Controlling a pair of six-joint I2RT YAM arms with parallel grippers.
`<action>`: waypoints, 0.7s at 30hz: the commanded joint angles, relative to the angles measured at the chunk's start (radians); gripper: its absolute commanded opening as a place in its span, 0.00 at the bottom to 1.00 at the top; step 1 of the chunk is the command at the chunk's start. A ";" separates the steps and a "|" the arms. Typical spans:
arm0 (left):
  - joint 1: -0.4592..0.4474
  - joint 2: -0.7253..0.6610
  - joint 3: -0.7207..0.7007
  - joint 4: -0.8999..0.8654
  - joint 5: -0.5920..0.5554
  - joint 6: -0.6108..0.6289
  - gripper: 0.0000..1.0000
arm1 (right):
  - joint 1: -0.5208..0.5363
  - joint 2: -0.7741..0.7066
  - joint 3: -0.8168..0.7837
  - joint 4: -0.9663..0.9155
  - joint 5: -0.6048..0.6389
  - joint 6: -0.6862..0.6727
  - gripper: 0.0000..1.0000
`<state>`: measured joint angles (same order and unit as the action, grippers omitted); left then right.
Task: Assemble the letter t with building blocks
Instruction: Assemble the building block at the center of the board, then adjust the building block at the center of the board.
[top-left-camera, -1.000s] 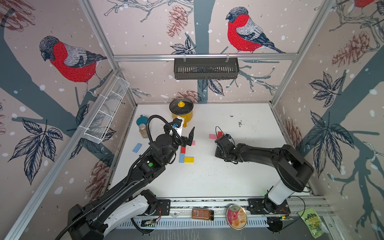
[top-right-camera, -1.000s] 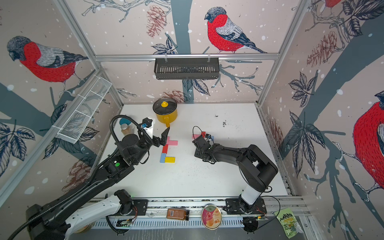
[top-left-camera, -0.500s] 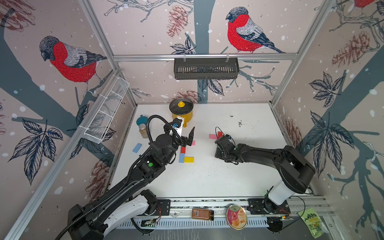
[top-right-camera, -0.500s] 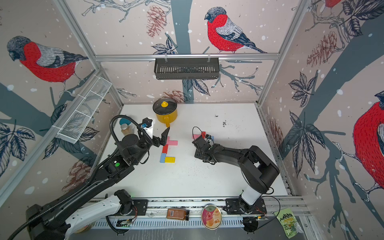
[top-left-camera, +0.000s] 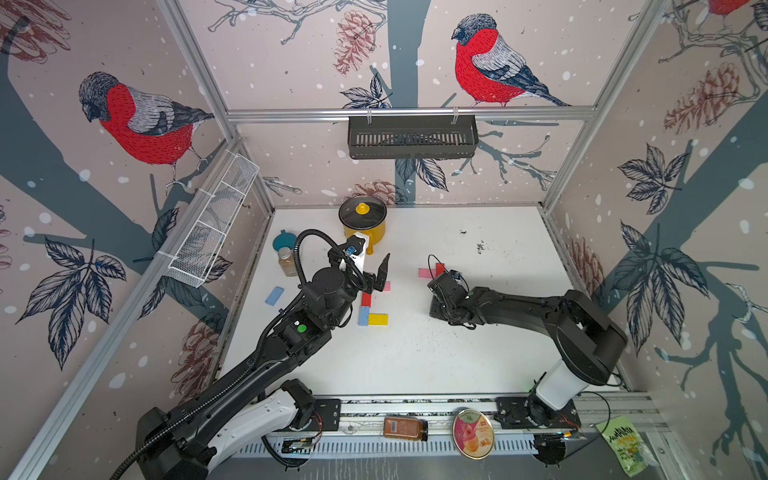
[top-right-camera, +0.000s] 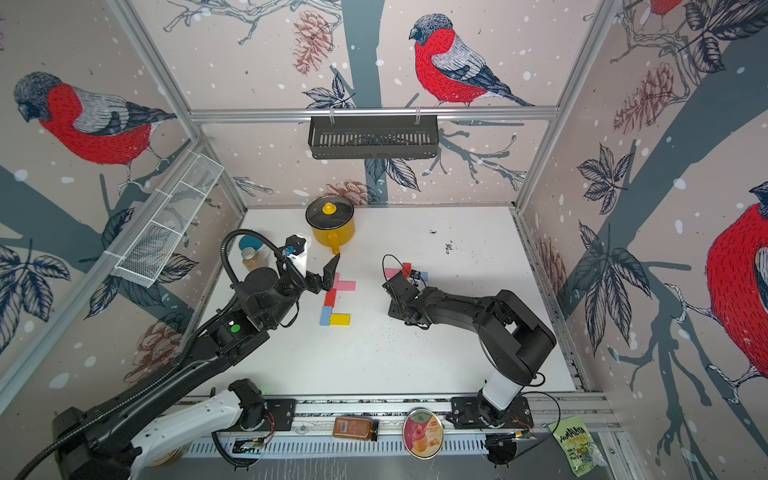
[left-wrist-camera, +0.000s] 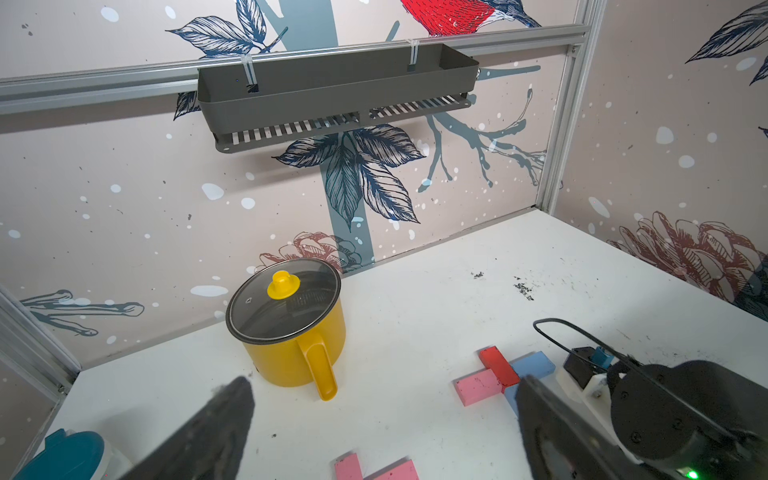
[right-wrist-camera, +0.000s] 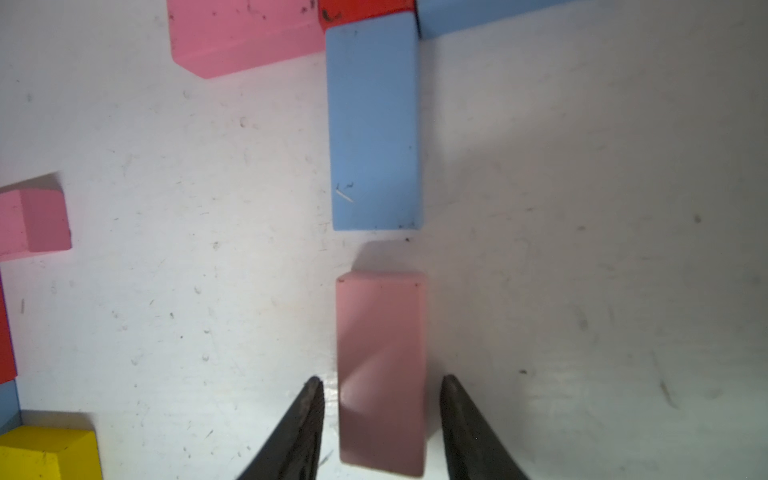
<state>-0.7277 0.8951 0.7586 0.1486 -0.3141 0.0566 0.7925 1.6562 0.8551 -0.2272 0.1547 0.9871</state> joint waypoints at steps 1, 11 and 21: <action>0.001 0.003 0.008 0.025 0.004 0.000 0.98 | 0.001 0.006 0.008 -0.023 0.016 -0.017 0.45; 0.001 0.007 0.012 0.020 0.002 0.000 0.98 | 0.000 0.029 0.034 -0.049 0.031 -0.042 0.40; 0.001 0.007 0.012 0.020 -0.001 0.001 0.97 | 0.001 0.073 0.068 -0.069 0.025 -0.074 0.39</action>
<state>-0.7277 0.9035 0.7635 0.1467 -0.3145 0.0566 0.7921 1.7149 0.9192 -0.2653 0.1768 0.9340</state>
